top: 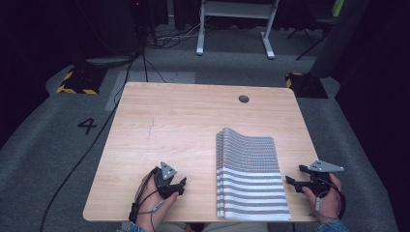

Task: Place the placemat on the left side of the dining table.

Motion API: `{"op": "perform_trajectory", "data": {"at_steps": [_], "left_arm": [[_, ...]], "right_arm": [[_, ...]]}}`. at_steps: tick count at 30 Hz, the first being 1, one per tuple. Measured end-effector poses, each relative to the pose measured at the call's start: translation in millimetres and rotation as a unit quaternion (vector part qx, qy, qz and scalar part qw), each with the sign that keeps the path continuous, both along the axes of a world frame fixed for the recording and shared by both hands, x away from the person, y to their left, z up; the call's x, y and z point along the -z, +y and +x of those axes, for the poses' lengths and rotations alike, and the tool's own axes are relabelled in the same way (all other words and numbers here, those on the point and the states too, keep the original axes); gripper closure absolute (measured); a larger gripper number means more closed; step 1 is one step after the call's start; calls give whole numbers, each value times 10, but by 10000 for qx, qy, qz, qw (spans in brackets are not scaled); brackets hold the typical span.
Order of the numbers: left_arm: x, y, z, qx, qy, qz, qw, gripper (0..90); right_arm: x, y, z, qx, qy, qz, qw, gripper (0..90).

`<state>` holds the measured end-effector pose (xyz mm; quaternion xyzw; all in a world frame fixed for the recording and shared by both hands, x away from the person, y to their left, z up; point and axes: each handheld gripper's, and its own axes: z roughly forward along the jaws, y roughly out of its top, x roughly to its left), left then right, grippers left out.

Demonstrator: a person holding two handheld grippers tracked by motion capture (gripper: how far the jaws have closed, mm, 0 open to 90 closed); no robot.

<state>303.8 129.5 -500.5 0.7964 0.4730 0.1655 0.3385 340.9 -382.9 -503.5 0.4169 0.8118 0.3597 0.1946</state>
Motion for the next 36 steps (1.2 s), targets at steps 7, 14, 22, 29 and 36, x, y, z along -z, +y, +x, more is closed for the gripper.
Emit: {"op": "perform_trajectory", "data": {"at_steps": [7,14,22,29,36], "left_arm": [[-179,-93,-43,213,158,-110,9996,308],[-383,-146,-41,388,-52,-371,9985,318],[-590,-449,17,747,-139,-804,9939,332],[-591,-700,94,964,-39,-837,9918,355],[-576,-923,190,1335,-51,-1004,9859,363]], "right_arm": [[-2,5,2,-22,10,12,10000,206],[-1,8,2,-14,12,25,10000,206],[-1,11,-2,0,9,13,10000,207],[-1,28,-4,34,1,-3,10000,207],[0,34,-4,32,-8,-3,10000,208]]}}
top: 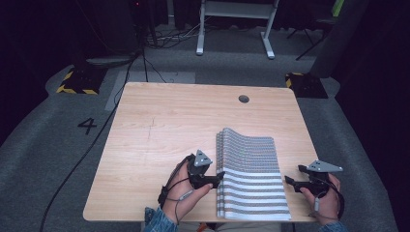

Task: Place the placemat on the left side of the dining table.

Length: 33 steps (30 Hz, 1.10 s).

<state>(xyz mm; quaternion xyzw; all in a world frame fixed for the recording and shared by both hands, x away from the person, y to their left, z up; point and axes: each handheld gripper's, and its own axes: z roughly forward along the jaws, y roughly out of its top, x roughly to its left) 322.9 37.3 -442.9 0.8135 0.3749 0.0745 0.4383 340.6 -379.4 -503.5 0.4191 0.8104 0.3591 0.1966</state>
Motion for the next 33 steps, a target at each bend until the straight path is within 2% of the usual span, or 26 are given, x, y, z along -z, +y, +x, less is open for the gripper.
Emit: {"op": "perform_trajectory", "data": {"at_steps": [4,8,10,14,15,19,21,22,24,25,26,31,33], "left_arm": [[66,-110,64,162,87,-63,9998,361],[146,-153,126,253,219,-116,9994,361],[203,-186,178,378,288,-170,9987,361],[236,-266,198,595,232,-104,9979,347],[239,-285,195,608,263,-143,9977,342],[219,-329,209,721,168,-101,9972,338],[220,-358,209,819,166,-175,9964,332],[229,-372,209,809,249,-233,9961,325],[259,-363,231,723,403,-136,9965,327],[259,-363,231,723,403,-136,9965,332],[311,-344,255,621,582,54,9964,344],[364,-409,278,710,617,75,9955,348],[401,-471,304,708,752,81,9946,361]], "right_arm": [[0,0,0,2,1,1,10000,209],[1,1,-2,7,-8,-1,10000,210],[1,1,-3,11,-10,0,10000,211],[1,3,-5,23,-10,1,10000,211],[1,3,-6,28,-8,-1,10000,212],[0,3,-6,30,-5,2,10000,211],[1,3,-6,29,-7,1,10000,212],[1,3,-6,29,-7,-1,10000,212],[1,3,-6,28,-6,2,10000,212],[1,3,-6,28,-6,2,10000,212],[0,4,-6,30,-5,1,10000,211],[1,4,-6,29,-7,1,10000,212],[0,3,-6,29,-6,1,10000,212]]}}
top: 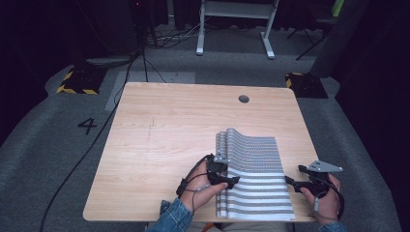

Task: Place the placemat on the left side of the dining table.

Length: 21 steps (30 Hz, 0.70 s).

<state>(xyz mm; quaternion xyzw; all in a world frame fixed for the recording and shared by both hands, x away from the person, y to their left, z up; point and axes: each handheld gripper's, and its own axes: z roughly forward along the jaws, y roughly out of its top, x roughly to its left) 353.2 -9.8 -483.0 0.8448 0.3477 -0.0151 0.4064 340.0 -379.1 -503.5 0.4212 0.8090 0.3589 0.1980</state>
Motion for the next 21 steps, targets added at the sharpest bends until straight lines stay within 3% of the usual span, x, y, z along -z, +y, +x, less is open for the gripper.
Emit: {"op": "perform_trajectory", "data": {"at_steps": [1,3,10,11,16,21], "left_arm": [[0,0,0,0,0,0,10000,369],[64,-73,50,-26,200,-73,9998,403],[52,-141,84,-131,269,20,9996,678],[34,-152,80,-118,201,25,9997,749],[-37,-139,53,-40,8,-148,9999,872],[-224,-94,19,106,-297,-348,9989,886]], "right_arm": [[0,0,0,0,-1,0,10000,212],[0,0,0,1,0,1,10000,212],[0,-1,0,-1,-1,3,10000,212],[0,-1,0,-1,-1,1,10000,212],[0,-2,1,-11,1,6,10000,214],[0,-2,1,-13,3,7,10000,215]]}}
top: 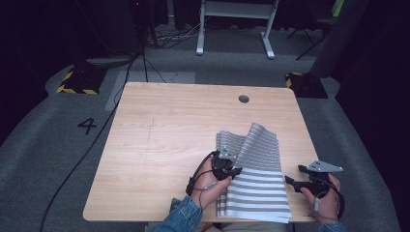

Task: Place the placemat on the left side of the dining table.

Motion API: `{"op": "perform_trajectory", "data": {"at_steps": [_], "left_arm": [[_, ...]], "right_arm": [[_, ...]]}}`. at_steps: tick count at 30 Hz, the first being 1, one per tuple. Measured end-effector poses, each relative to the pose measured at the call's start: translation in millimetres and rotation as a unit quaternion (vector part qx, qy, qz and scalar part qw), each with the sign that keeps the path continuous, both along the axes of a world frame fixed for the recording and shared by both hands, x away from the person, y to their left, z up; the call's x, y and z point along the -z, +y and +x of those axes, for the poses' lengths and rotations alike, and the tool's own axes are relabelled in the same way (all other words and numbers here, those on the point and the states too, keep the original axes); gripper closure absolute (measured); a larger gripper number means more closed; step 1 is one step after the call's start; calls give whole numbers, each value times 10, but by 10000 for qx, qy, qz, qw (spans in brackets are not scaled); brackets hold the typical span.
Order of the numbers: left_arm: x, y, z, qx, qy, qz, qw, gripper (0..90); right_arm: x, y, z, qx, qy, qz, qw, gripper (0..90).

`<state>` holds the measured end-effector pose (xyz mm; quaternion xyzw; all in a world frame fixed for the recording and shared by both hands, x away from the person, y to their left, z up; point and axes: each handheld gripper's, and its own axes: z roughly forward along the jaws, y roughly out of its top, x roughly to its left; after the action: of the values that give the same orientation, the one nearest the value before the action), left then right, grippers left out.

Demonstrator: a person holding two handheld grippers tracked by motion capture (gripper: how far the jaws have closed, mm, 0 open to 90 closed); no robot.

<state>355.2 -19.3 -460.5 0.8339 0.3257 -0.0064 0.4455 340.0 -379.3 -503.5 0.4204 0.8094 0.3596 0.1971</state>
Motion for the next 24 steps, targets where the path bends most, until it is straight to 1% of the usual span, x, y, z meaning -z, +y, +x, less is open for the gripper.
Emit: {"op": "perform_trajectory", "data": {"at_steps": [1,3,4,5,9,10,12,13,14,15,16,18,19,21,22,24], "left_arm": [[0,0,0,0,0,0,10000,887],[-145,44,-11,139,-197,-54,9997,887],[-145,44,-11,139,-197,-54,9997,887],[-241,74,-24,195,-306,-77,9993,887],[-432,133,-55,414,-628,-76,9971,888],[-432,133,-55,414,-628,-76,9971,888],[-580,182,-66,600,-824,-64,9948,888],[-580,182,-66,600,-824,-64,9948,888],[-676,214,-69,673,-955,-67,9931,888],[-676,214,-69,673,-955,-67,9931,888],[-767,250,-72,708,-1071,-65,9917,889],[-863,288,-74,757,-1163,-80,9903,888],[-894,301,-77,754,-1181,-72,9901,889],[-980,336,-83,808,-1283,-41,9884,889],[-980,336,-83,808,-1283,-41,9884,888],[-1079,373,-88,872,-1402,4,9863,889]], "right_arm": [[0,0,0,0,0,2,10000,215],[0,-1,0,-3,-1,2,10000,215],[1,-2,2,-10,-12,-6,10000,216],[1,-1,0,-4,0,-1,10000,216],[1,0,0,-6,3,6,10000,217],[1,-1,0,-7,3,6,10000,217],[5,2,2,-10,-7,32,10000,217],[5,2,2,-10,-7,32,10000,217],[5,1,2,-10,-5,31,10000,217],[5,1,2,-10,-5,31,10000,217],[5,1,2,-11,-6,31,10000,217],[5,1,2,-11,-7,30,10000,217],[5,2,2,-11,-6,31,10000,217],[5,3,1,-7,-2,44,10000,218],[5,2,2,-11,-4,33,10000,217],[5,2,1,-9,-5,30,10000,217]]}}
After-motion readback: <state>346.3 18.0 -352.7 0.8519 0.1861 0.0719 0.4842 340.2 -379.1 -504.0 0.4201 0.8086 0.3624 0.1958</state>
